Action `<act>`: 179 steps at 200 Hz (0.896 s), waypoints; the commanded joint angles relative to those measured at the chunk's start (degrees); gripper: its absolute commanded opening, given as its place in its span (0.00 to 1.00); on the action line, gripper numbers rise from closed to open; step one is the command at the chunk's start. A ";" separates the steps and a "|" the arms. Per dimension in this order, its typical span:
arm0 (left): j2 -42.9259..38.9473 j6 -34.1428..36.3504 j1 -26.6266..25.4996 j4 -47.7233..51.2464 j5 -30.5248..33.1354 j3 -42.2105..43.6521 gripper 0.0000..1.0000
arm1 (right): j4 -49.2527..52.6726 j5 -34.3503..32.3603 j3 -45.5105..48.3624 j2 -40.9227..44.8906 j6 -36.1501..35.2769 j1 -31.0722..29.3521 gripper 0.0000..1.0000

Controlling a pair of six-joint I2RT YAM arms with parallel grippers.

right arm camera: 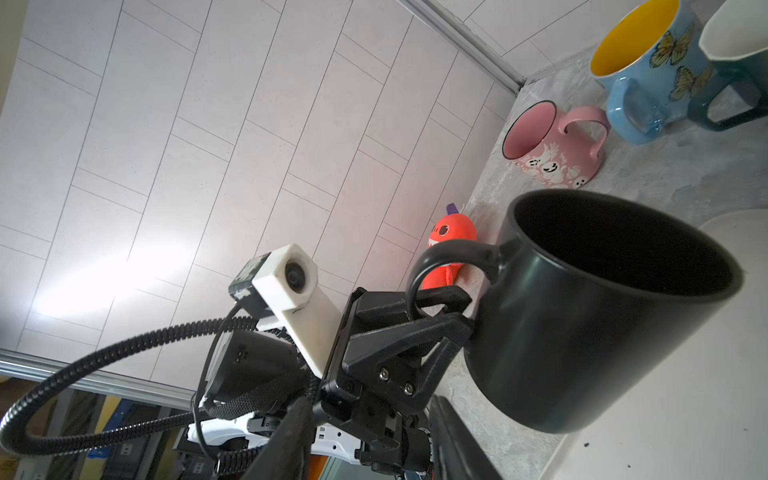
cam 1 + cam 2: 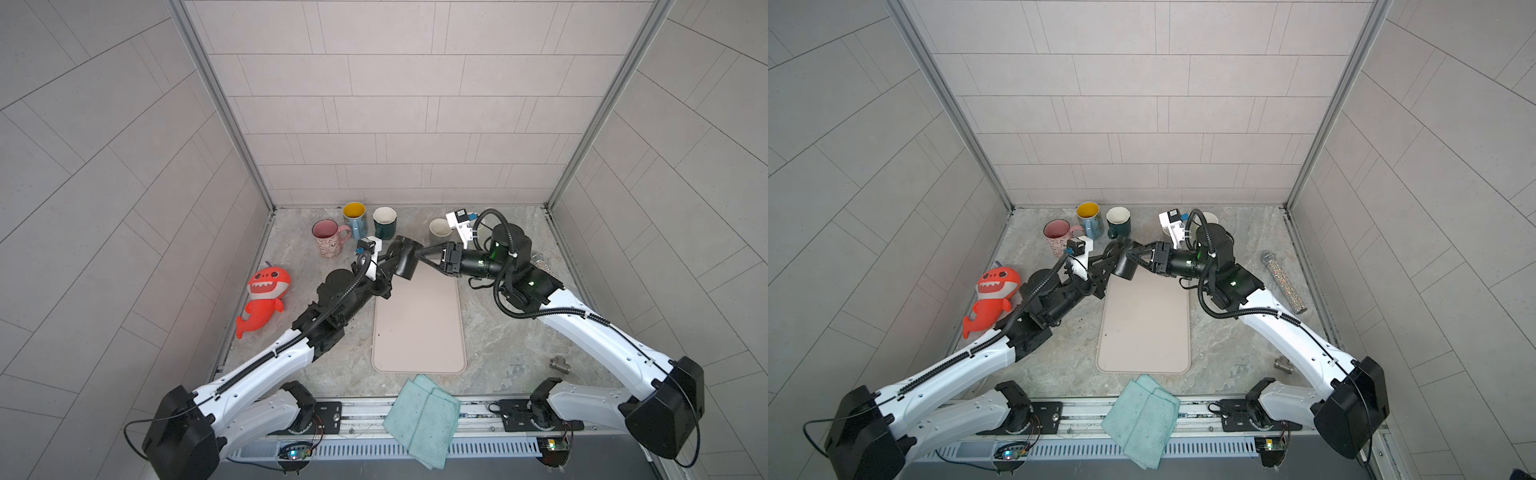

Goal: Turn the mug right side up
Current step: 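Close the right gripper on the black mug's handle while the left holds it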

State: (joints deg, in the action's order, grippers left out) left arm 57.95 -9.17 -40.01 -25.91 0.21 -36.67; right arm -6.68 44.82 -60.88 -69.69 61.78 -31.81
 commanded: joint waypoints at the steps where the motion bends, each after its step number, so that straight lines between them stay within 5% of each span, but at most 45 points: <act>1: -0.43 4.82 -1.69 -17.61 7.10 0.39 0.00 | -4.81 1.33 -0.01 0.40 4.74 0.09 0.47; 94: 7.52 18.23 -10.24 -34.30 16.82 1.94 0.00 | -20.66 1.88 2.45 -4.55 15.22 0.09 0.47; 179: 11.72 24.28 -14.95 -41.00 19.03 1.74 0.00 | -28.71 -0.17 4.34 -6.83 20.40 0.10 0.47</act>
State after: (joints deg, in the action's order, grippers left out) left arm 69.63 12.03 -53.52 -56.69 18.74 -33.78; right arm -28.99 45.56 -57.58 -75.59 77.84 -31.81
